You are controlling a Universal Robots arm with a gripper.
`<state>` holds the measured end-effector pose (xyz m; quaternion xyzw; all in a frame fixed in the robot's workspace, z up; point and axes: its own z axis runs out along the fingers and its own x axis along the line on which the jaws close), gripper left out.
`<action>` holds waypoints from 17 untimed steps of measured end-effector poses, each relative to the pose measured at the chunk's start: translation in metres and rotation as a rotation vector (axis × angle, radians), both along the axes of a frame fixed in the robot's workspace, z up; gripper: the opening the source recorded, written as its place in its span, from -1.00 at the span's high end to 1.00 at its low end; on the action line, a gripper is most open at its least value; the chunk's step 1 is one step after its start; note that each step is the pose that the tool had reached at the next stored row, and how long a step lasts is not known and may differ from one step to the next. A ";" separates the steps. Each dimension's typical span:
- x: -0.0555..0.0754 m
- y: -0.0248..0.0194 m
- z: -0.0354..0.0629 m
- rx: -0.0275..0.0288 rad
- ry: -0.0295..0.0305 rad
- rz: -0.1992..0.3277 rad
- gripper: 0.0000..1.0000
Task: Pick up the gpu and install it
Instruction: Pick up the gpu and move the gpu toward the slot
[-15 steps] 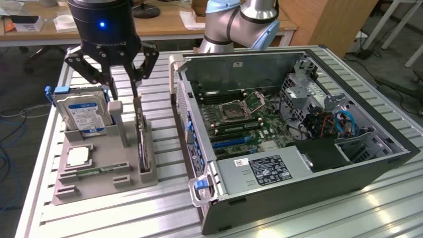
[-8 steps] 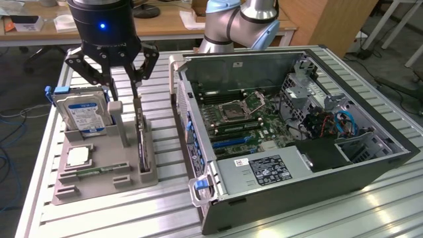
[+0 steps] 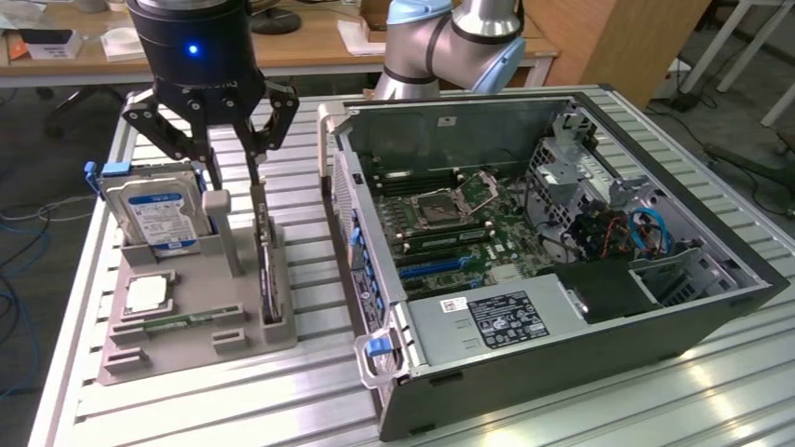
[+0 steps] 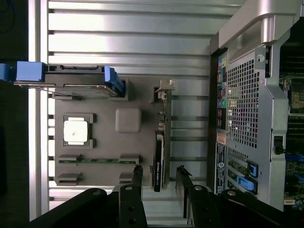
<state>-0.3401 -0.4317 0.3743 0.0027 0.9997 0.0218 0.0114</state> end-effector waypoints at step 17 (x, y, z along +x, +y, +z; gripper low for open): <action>0.000 -0.0005 -0.0073 0.0000 0.0000 0.000 0.18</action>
